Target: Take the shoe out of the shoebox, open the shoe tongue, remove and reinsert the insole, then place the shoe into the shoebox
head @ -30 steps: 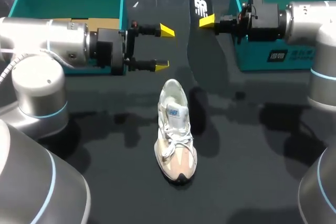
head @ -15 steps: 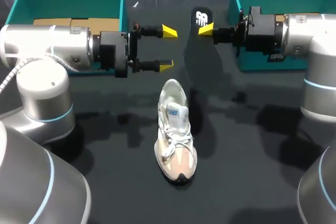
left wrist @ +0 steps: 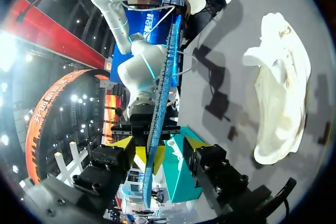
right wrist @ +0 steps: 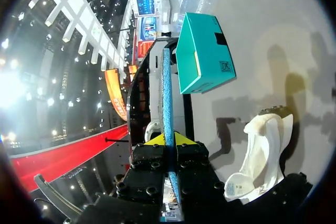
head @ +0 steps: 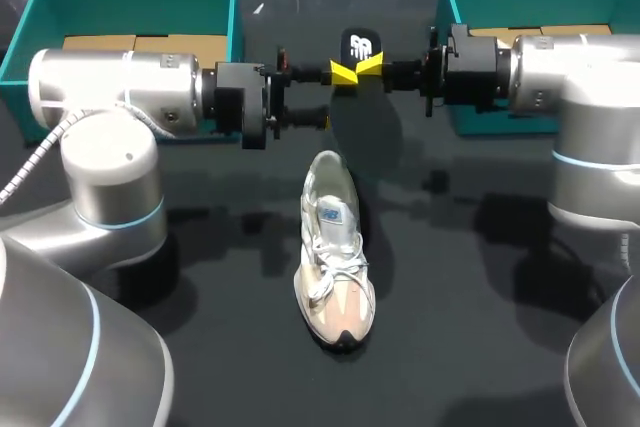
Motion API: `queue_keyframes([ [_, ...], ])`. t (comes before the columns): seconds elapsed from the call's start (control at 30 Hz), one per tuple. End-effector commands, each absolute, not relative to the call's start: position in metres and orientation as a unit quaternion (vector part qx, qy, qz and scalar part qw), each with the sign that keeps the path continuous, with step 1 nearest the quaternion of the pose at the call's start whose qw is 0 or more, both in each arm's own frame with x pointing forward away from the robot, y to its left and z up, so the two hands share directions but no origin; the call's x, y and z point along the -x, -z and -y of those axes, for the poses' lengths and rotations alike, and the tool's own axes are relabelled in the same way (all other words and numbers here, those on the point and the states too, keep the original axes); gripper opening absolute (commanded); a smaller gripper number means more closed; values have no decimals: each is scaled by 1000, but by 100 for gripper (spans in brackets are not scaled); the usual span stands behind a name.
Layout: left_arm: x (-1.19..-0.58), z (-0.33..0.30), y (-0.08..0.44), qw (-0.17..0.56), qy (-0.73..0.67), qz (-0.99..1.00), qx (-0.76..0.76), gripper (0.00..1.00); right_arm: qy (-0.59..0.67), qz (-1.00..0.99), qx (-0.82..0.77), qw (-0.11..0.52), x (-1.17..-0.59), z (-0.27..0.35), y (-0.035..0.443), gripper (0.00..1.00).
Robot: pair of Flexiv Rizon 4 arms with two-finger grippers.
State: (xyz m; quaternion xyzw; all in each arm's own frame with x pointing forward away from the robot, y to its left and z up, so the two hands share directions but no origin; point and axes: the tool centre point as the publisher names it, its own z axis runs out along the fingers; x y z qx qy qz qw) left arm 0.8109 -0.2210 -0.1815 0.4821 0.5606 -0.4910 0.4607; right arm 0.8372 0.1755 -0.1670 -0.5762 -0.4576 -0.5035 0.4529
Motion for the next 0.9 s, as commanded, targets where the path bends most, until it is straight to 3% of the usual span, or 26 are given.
queue_keyframes([
  [0.03, -812, 224, 183, 456, 494, -557, -488, 50, 499, 459, 574, 459, -841, -179, 171, 0],
  [0.9, -808, 230, 185, 453, 492, -555, -496, 34, 490, 455, 576, 471, -840, -185, 176, 0],
])
